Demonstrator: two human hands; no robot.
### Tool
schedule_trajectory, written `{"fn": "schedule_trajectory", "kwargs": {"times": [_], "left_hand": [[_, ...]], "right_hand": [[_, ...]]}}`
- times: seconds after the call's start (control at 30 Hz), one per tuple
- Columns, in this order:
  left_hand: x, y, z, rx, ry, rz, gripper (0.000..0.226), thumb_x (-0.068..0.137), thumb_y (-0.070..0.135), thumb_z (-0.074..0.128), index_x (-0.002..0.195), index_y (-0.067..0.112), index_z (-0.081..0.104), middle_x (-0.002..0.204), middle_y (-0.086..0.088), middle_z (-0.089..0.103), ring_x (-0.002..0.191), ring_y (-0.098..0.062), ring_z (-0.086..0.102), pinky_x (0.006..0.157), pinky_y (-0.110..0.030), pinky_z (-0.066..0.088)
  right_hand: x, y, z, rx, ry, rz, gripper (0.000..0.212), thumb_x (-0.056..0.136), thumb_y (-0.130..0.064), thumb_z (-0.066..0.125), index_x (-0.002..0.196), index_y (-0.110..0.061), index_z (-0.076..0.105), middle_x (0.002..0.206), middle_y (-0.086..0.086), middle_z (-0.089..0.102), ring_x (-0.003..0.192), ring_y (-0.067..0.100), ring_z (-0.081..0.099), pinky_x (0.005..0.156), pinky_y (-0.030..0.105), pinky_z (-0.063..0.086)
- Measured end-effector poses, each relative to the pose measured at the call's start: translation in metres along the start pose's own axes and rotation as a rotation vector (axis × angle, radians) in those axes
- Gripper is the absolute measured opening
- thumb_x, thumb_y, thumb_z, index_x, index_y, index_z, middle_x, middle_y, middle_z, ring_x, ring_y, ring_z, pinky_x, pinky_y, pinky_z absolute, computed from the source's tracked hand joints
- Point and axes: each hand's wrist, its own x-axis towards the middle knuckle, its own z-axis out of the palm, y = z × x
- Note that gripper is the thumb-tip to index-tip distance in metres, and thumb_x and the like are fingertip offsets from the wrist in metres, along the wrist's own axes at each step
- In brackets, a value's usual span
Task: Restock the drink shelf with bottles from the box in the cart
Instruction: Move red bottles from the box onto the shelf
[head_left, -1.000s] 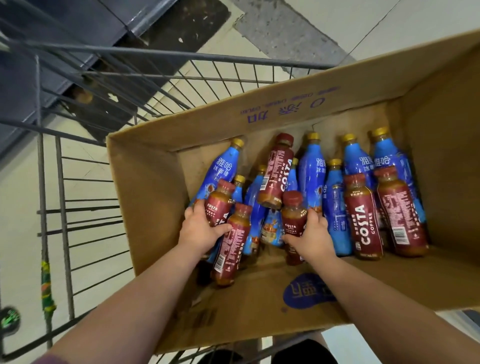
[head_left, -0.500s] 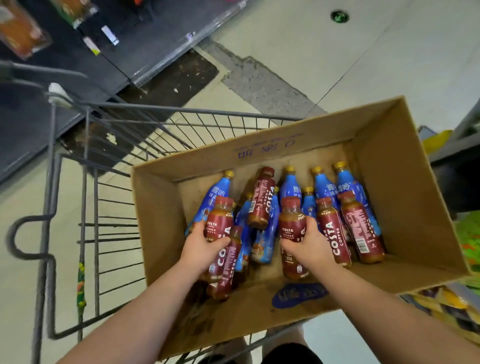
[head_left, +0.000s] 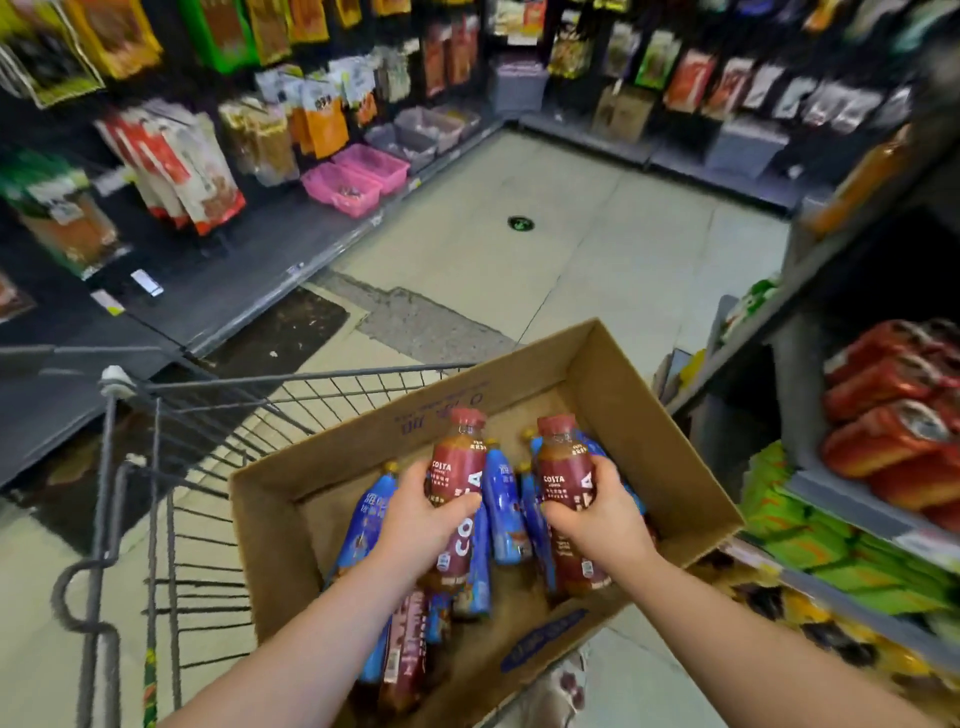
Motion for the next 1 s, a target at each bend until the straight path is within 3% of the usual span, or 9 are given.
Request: {"fn": "schedule_trajectory", "kwargs": {"times": [0.13, 0.27, 0.47, 0.6, 0.77, 0.9, 1.0], "left_hand": [[-0.007, 0.026, 0.029, 0.011, -0.088, 0.062, 0.047, 0.072, 0.021, 0.077, 0.112, 0.022, 0.053, 0.096, 0.002, 0.065, 0.086, -0.016, 0.062, 0.075, -0.029, 0.048], [-0.025, 0.053, 0.07, 0.005, -0.171, 0.183, 0.042, 0.07, 0.02, 0.079, 0.102, 0.031, 0.054, 0.087, 0.013, 0.064, 0.076, 0.0, 0.06, 0.063, -0.014, 0.042], [-0.084, 0.092, 0.142, -0.007, -0.377, 0.291, 0.044, 0.072, 0.024, 0.077, 0.107, 0.031, 0.051, 0.093, 0.011, 0.066, 0.081, -0.005, 0.064, 0.066, -0.02, 0.046], [-0.156, 0.112, 0.205, 0.044, -0.509, 0.395, 0.049, 0.074, 0.03, 0.076, 0.113, 0.033, 0.046, 0.092, 0.019, 0.06, 0.081, 0.003, 0.059, 0.061, -0.011, 0.042], [-0.272, 0.117, 0.295, 0.02, -0.713, 0.379, 0.047, 0.075, 0.029, 0.076, 0.112, 0.033, 0.046, 0.093, 0.015, 0.062, 0.081, -0.006, 0.065, 0.065, -0.023, 0.049], [-0.362, 0.115, 0.363, 0.017, -0.861, 0.392, 0.043, 0.077, 0.026, 0.075, 0.102, 0.039, 0.043, 0.089, 0.019, 0.061, 0.078, -0.003, 0.064, 0.061, -0.02, 0.048], [-0.42, 0.114, 0.402, 0.023, -0.949, 0.412, 0.045, 0.076, 0.026, 0.075, 0.102, 0.04, 0.042, 0.09, 0.02, 0.061, 0.077, 0.0, 0.064, 0.057, -0.016, 0.046]], "right_hand": [[-0.019, 0.006, -0.038, 0.009, 0.121, 0.031, 0.066, 0.065, -0.039, 0.075, 0.119, -0.03, 0.039, 0.094, -0.009, 0.053, 0.084, 0.012, 0.051, 0.074, 0.027, 0.038], [-0.048, 0.026, -0.082, 0.086, 0.251, 0.059, 0.072, 0.061, -0.044, 0.075, 0.121, -0.029, 0.04, 0.097, -0.009, 0.054, 0.083, 0.009, 0.053, 0.071, 0.027, 0.039], [-0.112, 0.075, -0.149, 0.157, 0.418, 0.115, 0.059, 0.067, -0.037, 0.075, 0.111, -0.037, 0.035, 0.087, -0.02, 0.05, 0.072, -0.005, 0.048, 0.055, 0.015, 0.033], [-0.182, 0.129, -0.199, 0.237, 0.518, 0.162, 0.06, 0.066, -0.037, 0.076, 0.107, -0.039, 0.033, 0.09, -0.02, 0.053, 0.077, -0.006, 0.051, 0.056, 0.013, 0.035], [-0.285, 0.211, -0.261, 0.248, 0.667, 0.281, 0.048, 0.063, -0.04, 0.075, 0.098, -0.039, 0.042, 0.086, -0.02, 0.056, 0.073, -0.007, 0.052, 0.056, 0.015, 0.037], [-0.361, 0.272, -0.307, 0.264, 0.773, 0.336, 0.035, 0.062, -0.036, 0.077, 0.079, -0.041, 0.047, 0.077, -0.021, 0.058, 0.065, -0.011, 0.052, 0.053, 0.01, 0.034], [-0.413, 0.307, -0.335, 0.261, 0.857, 0.377, 0.035, 0.06, -0.038, 0.077, 0.079, -0.041, 0.047, 0.078, -0.021, 0.059, 0.068, -0.009, 0.054, 0.055, 0.012, 0.037]]}}
